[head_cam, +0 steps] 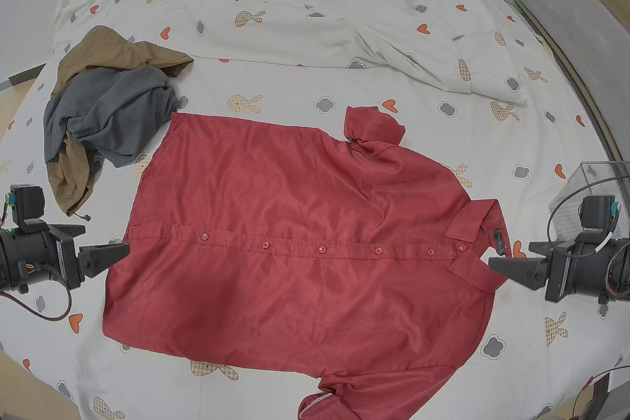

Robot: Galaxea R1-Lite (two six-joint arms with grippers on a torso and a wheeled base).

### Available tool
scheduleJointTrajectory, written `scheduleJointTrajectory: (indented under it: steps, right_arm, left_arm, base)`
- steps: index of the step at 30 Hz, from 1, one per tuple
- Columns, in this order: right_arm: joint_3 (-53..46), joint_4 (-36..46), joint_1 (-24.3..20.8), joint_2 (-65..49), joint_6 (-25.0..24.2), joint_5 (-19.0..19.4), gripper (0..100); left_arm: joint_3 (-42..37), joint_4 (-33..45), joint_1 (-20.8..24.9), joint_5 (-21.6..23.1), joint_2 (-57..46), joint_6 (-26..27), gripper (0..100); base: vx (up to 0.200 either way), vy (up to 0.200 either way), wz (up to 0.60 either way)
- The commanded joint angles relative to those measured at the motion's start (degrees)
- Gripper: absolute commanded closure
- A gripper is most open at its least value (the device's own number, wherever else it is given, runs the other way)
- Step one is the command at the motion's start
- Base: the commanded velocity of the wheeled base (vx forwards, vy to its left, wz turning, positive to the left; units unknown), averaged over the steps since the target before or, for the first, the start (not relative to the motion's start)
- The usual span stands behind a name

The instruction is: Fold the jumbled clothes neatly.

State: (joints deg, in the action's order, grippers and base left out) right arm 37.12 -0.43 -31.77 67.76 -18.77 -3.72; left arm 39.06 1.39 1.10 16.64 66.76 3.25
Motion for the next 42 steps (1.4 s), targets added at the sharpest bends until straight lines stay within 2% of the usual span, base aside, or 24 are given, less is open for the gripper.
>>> scheduleJointTrajectory:
  steps: [1,2,4,8,13,15,17,18,20,23,24,26,29,39,42]
  right_arm:
    - [-1.0,0.6,-6.99,4.49,-0.56,-0.32,0]
    - [-1.52,0.43,-9.98,7.13,-0.47,-0.76,0]
    - [-1.26,-0.01,-12.88,10.03,-0.47,-2.26,0]
    - [-0.65,-0.28,-17.71,14.51,-0.21,-5.33,0]
    - [-0.56,-0.28,-23.69,17.41,1.72,-6.65,0]
    - [-0.03,-0.28,-27.73,20.57,2.25,-9.73,0]
    - [0.85,-0.28,-29.58,22.77,2.25,-12.1,0]
    - [2.25,-0.28,-32.39,26.2,2.16,-15.79,0]
    - [3.31,-0.28,-34.94,29.54,2.25,-18.25,0]
    - [4.45,-0.28,-37.05,31.91,2.16,-19.31,0]
    - [5.59,-0.36,-39.51,34.81,1.99,-20.45,0]
    - [6.12,-0.28,-40.21,35.78,1.99,-21.07,0]
    - [7.79,-0.36,-42.15,39.56,2.16,-23.97,0]
    - [9.02,-0.19,-43.38,43.16,3.22,-26.43,0]
    - [9.64,-0.28,-44.17,44.04,3.83,-27.4,0]
  left_arm:
    - [-1.79,-0.69,1.63,-1.0,-0.49,1.05,0]
    - [-1.79,-0.77,1.72,-1.0,0.13,1.05,0]
    - [-1.88,-0.86,1.72,-1.0,1.01,1.05,0]
    - [-2.23,-1.3,1.72,-1.0,2.68,1.14,0]
    - [-3.46,-3.85,1.72,-1.0,4.35,1.32,0]
    - [-4.25,-5.61,1.89,-1.08,5.49,1.32,0]
    - [-4.52,-6.31,1.89,-1.08,6.02,1.32,0]
    - [-4.69,-6.66,2.07,-1.26,6.98,1.32,0]
    - [-4.69,-6.66,2.15,-1.61,8.13,1.23,0]
    - [-4.69,-6.66,2.15,-2.14,9.09,1.23,0]
    - [-4.61,-6.75,2.24,-3.54,10.06,1.23,0]
    - [-4.52,-6.75,2.24,-4.16,10.32,1.14,0]
    - [-4.52,-6.75,2.24,-4.69,10.68,1.14,0]
    - [-4.61,-6.4,3.12,-5.39,10.68,1.14,0]
    - [-4.43,-6.4,3.74,-8.29,11.55,1.23,0]
  base:
    - [-0.2,0.0,0.0]
    - [-0.2,0.0,0.0]
    - [-0.2,0.0,0.0]
    - [-0.1,0.0,0.0]
    - [0.0,0.0,0.0]
    - [0.0,0.0,0.0]
    - [0.0,0.0,0.0]
    - [0.0,0.0,0.0]
    - [0.0,0.0,0.0]
    - [0.0,0.0,0.0]
    - [0.0,0.0,0.0]
    - [0.0,0.0,0.0]
    - [0.0,0.0,0.0]
    - [0.0,0.0,0.0]
    - [0.0,0.0,0.0]
